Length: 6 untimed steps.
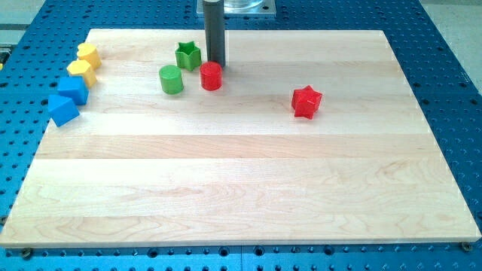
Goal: Push the green star to the top right of the heart
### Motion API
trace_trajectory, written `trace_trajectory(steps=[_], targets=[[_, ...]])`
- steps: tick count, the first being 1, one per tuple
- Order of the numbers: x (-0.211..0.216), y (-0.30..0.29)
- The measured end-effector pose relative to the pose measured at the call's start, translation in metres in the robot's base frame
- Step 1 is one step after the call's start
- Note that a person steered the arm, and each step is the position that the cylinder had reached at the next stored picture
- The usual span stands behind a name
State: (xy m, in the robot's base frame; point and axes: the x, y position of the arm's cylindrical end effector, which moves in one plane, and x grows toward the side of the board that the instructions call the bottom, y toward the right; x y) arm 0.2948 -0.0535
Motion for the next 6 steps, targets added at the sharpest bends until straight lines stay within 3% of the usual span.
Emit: trace_trajectory(steps=[2,3,4,5,6], targets=[[-0.041,-0.107],[-0.044,-0.074],[-0.059,-0.077],[-0.065,-0.122],[-0.069,-0.131]])
